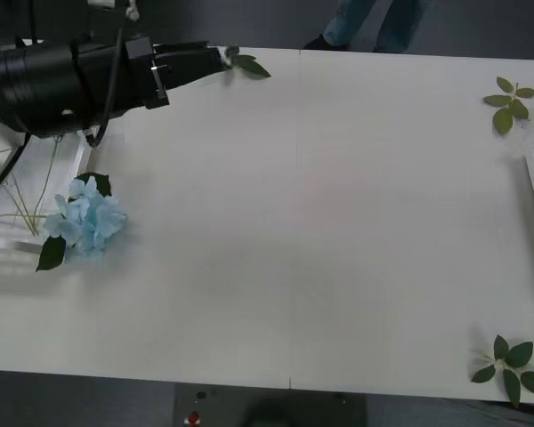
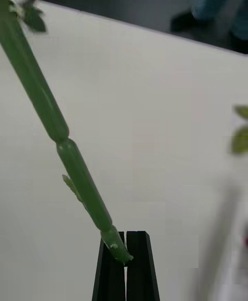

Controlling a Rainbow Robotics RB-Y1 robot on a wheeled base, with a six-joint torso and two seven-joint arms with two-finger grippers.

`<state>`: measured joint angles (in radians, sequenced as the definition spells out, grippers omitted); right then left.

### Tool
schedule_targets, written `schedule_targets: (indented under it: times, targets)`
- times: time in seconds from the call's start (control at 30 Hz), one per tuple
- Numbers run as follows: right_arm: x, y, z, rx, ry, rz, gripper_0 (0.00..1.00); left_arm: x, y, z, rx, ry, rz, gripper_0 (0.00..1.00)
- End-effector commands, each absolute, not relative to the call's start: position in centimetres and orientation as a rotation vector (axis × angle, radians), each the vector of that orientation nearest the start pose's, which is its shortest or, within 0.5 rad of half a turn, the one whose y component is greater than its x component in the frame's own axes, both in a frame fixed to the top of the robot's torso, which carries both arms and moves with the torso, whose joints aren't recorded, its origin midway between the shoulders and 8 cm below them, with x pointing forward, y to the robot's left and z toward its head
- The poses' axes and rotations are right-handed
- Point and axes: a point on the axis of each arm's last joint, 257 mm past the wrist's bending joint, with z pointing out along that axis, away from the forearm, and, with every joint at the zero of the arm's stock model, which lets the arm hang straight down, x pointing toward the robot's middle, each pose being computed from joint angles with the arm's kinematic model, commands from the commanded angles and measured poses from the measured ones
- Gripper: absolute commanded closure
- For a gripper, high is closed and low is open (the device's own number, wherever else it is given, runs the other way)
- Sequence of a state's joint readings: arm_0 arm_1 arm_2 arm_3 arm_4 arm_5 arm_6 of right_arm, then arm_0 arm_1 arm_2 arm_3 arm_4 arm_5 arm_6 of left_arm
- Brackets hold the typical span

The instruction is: Put the red flowers into the right box and the blue flowers into the left box

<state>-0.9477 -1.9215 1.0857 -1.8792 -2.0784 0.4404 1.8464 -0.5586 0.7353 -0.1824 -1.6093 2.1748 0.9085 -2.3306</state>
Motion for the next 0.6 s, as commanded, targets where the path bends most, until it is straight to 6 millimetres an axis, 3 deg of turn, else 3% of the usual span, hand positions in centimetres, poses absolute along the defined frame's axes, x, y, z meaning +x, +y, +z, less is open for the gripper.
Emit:
schedule_targets:
  times: [0.03, 0.27, 0.4, 0.47, 0.6]
  targets:
    - [45.8, -46.2, -2.3, -0.228, 2.317, 0.095, 1.0, 45.9, 10.8, 0.8, 0.821, 1.585, -1.175, 0.0]
    - [39.8, -59.0, -3.9, -0.058, 2.574, 0.025, 1.0, 41.9, 14.2, -3.8, 1.008, 1.861, -1.034, 0.0]
    - [37.5, -64.7, -5.8, -0.005, 2.636, 0.02, 1.0, 40.1, 14.3, -4.7, 1.024, 1.957, -0.964, 0.0]
    - [36.6, -68.2, -7.9, 0.007, 2.654, -0.018, 1.0, 39.3, 13.8, -5.1, 1.046, 1.99, -0.919, 0.0]
    - [35.8, -71.9, -11.2, 0.008, 2.662, -0.119, 1.0, 38.6, 12.8, -5.8, 1.04, 2.018, -0.872, 0.0]
